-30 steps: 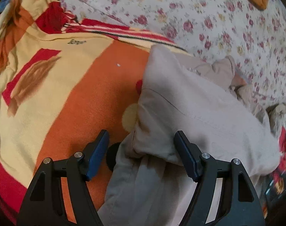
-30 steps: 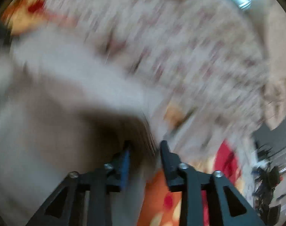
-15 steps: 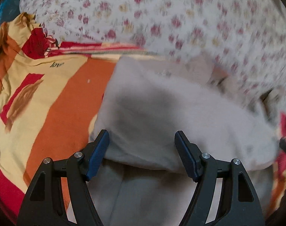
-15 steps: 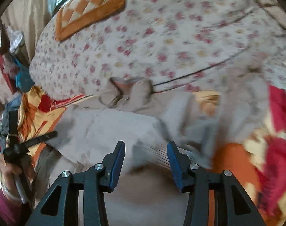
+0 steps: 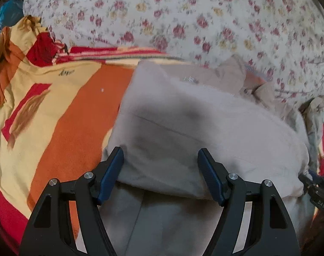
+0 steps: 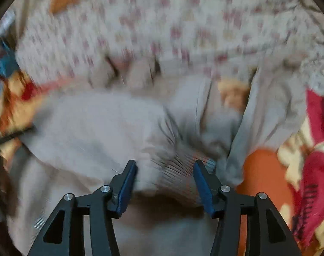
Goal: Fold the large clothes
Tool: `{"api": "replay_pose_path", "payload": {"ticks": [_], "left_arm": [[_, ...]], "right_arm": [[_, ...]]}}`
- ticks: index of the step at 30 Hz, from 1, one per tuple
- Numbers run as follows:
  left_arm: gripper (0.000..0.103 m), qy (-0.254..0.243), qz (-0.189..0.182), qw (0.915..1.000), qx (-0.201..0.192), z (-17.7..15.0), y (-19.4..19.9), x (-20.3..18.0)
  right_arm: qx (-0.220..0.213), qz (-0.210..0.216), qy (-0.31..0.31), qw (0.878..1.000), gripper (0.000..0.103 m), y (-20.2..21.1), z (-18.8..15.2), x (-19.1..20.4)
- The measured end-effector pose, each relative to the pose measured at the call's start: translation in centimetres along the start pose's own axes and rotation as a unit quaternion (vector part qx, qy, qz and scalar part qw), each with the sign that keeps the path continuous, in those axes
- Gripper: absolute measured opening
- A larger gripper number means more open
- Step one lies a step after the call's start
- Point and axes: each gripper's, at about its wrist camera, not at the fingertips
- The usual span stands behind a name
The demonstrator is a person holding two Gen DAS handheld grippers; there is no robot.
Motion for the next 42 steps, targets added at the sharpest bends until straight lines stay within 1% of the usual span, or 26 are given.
{"api": "replay_pose_path", "payload": {"ticks": [2,3,5,7,8,10,12,15,17,20,21,22,23,24,25,26,28,29,30,32,33,37,38,39,41,42], "left_arm": [[0.072,-0.009,0.003,1.0000,0.000,-0.3,0.1,-0.2],[0.072,-0.014,0.006,0.9999,-0.003,-0.4,0.4,-0.3],[0.072,-0.022,0.007,0.9997,-0.003,-0.6,0.9,-0.4],[0.072,-0.016,-0.002,0.9998,-0.008,-0.6,1.6,-0.2],[0.072,-0.009,-0.007,0.9999,-0.011,-0.6,1.8,0.0],[0.072,0.003,-0.015,0.9998,-0.015,-0.4,2.1,0.3],[0.072,0.016,-0.021,0.9995,-0.017,-0.3,2.3,0.7],[0.072,0.036,-0.027,0.9989,-0.011,-0.1,1.9,1.1],[0.072,0.040,-0.028,0.9988,-0.007,0.0,1.5,1.2],[0.072,0.033,-0.021,0.9992,-0.007,0.1,1.1,0.9],[0.072,0.029,-0.018,0.9994,-0.007,0.2,1.0,0.8],[0.072,0.027,-0.017,0.9995,-0.006,0.3,0.8,0.8],[0.072,0.027,-0.018,0.9995,-0.005,0.4,0.7,0.8],[0.072,0.027,-0.019,0.9994,-0.004,0.5,0.6,0.9],[0.072,0.029,-0.020,0.9994,-0.003,0.7,0.5,1.0],[0.072,0.031,-0.021,0.9993,-0.002,0.7,0.4,1.0],[0.072,0.042,-0.024,0.9989,0.001,0.9,0.3,1.3],[0.072,0.046,-0.026,0.9986,0.002,0.9,0.4,1.4],[0.072,0.051,-0.028,0.9983,0.002,0.9,0.5,1.5],[0.072,0.055,-0.031,0.9980,0.000,0.7,0.7,1.5],[0.072,0.056,-0.031,0.9979,-0.001,0.7,0.8,1.4],[0.072,0.061,-0.030,0.9977,-0.004,0.4,0.9,1.3],[0.072,0.060,-0.030,0.9977,-0.004,0.3,1.0,1.2],[0.072,0.060,-0.031,0.9977,-0.005,0.3,1.0,1.2],[0.072,0.057,-0.032,0.9978,-0.007,0.2,1.2,1.1],[0.072,0.057,-0.031,0.9979,-0.007,0.2,1.1,1.1]], "right_arm": [[-0.008,0.012,-0.006,1.000,0.054,1.3,0.2,0.1],[-0.011,0.032,-0.017,0.999,0.054,2.3,0.6,-0.2],[-0.035,0.049,-0.039,0.997,0.056,4.2,1.1,-1.5],[-0.065,0.031,-0.066,0.995,0.076,6.0,1.9,-3.8],[-0.078,0.017,-0.084,0.993,0.079,6.6,2.5,-5.2],[-0.095,-0.013,-0.140,0.985,0.080,7.2,4.3,-8.6],[-0.097,-0.020,-0.200,0.975,0.080,6.9,6.2,-12.0],[-0.094,-0.009,-0.239,0.966,0.080,5.7,8.8,-14.0],[-0.095,-0.020,-0.240,0.966,0.080,4.2,10.3,-14.3],[-0.077,-0.038,-0.227,0.970,0.080,0.9,12.0,-13.6],[-0.066,-0.044,-0.224,0.971,0.077,-0.7,12.5,-13.7],[-0.058,-0.051,-0.218,0.973,0.056,-1.9,12.9,-13.8],[-0.046,-0.061,-0.211,0.975,0.039,-3.0,13.2,-14.0],[-0.036,-0.070,-0.208,0.975,0.013,-3.8,13.2,-14.5],[-0.039,-0.069,-0.211,0.974,0.005,-3.7,13.0,-14.9],[-0.050,-0.063,-0.216,0.973,0.003,-3.0,12.7,-15.5],[-0.073,-0.043,-0.213,0.973,0.002,-0.1,11.5,-16.4],[-0.082,-0.037,-0.200,0.976,0.002,2.0,10.4,-16.9],[-0.089,-0.040,-0.189,0.977,0.002,3.7,9.4,-17.4],[-0.094,-0.053,-0.177,0.978,0.002,6.6,6.4,-18.7],[-0.088,-0.055,-0.178,0.979,0.002,7.7,4.7,-19.6],[-0.034,-0.046,-0.193,0.980,0.002,7.9,0.0,-22.1],[-0.031,-0.042,-0.195,0.979,0.002,8.1,-0.6,-22.3],[-0.036,-0.034,-0.196,0.979,0.006,8.8,-1.2,-22.4],[-0.065,-0.034,-0.195,0.978,0.025,10.5,-1.2,-22.3],[-0.092,-0.039,-0.194,0.976,0.050,11.7,-0.9,-22.0]]}}
Point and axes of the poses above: each gripper's, at about its wrist camera, not at the fingertips, and y roughly against the way its jaws point, x to its left, z to its top, and after that the axes turned 7 degrees about -y, right-handed
